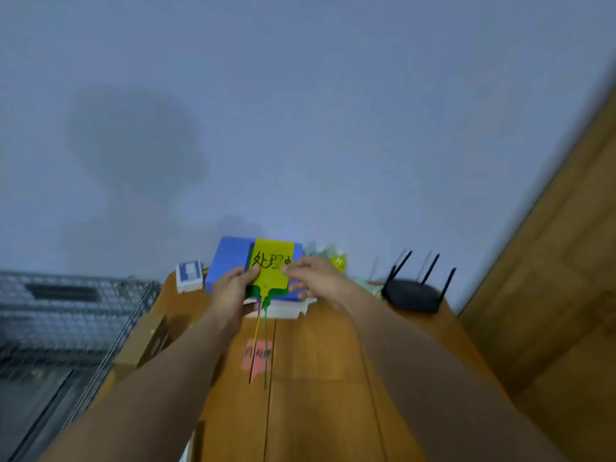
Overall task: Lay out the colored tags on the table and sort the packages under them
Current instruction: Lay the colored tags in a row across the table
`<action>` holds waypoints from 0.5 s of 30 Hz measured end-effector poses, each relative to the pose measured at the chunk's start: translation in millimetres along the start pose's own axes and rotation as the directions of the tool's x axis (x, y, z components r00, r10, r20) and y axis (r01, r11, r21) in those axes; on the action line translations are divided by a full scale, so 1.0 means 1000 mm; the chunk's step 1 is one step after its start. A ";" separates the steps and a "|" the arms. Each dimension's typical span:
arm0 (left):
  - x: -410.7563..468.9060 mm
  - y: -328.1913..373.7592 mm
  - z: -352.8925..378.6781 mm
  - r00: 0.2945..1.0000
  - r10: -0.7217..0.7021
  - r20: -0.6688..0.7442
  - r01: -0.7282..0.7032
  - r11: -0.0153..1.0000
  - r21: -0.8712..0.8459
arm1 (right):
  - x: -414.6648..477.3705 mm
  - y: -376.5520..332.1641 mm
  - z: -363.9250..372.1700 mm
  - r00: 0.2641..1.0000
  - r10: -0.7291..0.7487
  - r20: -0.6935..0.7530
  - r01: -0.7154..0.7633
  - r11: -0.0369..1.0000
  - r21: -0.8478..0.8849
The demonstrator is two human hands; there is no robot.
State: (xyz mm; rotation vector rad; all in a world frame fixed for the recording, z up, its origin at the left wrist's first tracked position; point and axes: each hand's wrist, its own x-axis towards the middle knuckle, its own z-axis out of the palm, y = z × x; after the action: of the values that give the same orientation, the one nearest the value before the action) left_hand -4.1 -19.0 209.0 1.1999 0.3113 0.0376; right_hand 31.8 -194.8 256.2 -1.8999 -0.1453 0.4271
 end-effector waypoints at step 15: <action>-0.092 0.058 0.187 0.962 0.179 0.207 -0.153 0.979 -0.136 | -0.103 -0.046 -0.171 0.928 -0.248 -0.277 0.300 0.939 0.168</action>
State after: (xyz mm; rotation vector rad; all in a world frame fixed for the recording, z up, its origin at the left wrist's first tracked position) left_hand -35.8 -185.9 343.6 1.0982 0.0147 0.0687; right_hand 2.6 -359.4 374.3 -1.6790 -0.1883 0.0056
